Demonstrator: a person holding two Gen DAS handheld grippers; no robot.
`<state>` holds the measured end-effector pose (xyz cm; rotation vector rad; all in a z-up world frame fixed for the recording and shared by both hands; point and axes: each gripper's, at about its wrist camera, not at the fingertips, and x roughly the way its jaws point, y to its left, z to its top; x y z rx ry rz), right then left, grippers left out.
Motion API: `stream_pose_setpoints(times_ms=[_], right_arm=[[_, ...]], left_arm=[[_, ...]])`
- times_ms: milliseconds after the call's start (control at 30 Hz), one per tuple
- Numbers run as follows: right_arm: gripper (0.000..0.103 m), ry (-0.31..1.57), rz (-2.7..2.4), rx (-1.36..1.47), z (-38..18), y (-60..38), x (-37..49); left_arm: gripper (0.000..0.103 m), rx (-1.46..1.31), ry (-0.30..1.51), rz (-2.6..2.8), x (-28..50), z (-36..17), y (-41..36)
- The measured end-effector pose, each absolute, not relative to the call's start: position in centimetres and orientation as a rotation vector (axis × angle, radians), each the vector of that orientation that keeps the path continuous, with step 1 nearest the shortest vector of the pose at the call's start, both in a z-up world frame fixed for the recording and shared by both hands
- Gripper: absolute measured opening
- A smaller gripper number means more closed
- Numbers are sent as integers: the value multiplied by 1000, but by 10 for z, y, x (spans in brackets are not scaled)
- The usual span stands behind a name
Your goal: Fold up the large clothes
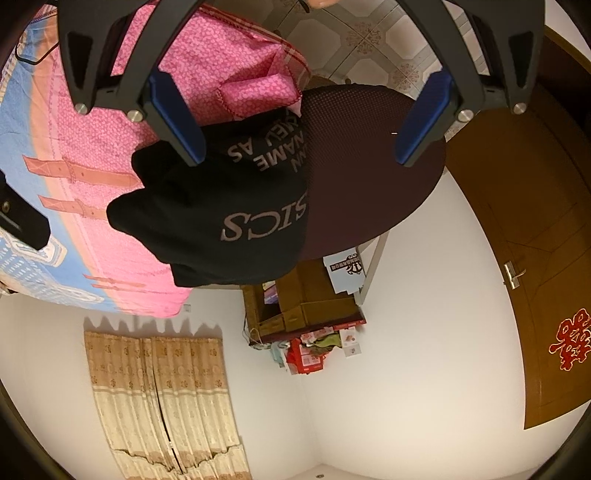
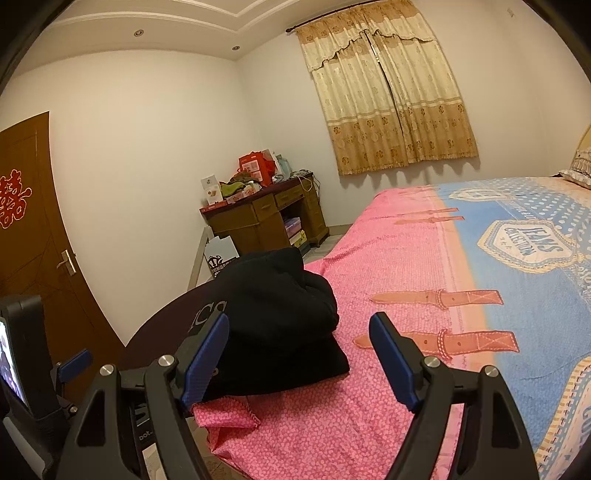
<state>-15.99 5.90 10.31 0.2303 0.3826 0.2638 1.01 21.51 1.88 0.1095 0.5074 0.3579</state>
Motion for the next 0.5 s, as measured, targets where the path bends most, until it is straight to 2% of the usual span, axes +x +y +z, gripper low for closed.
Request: stream_pose_setpoints(times_ms=[500], right_arm=[[79, 401, 269, 231, 99, 60, -158]], left_arm=[[103, 102, 519, 355, 12, 17, 219]])
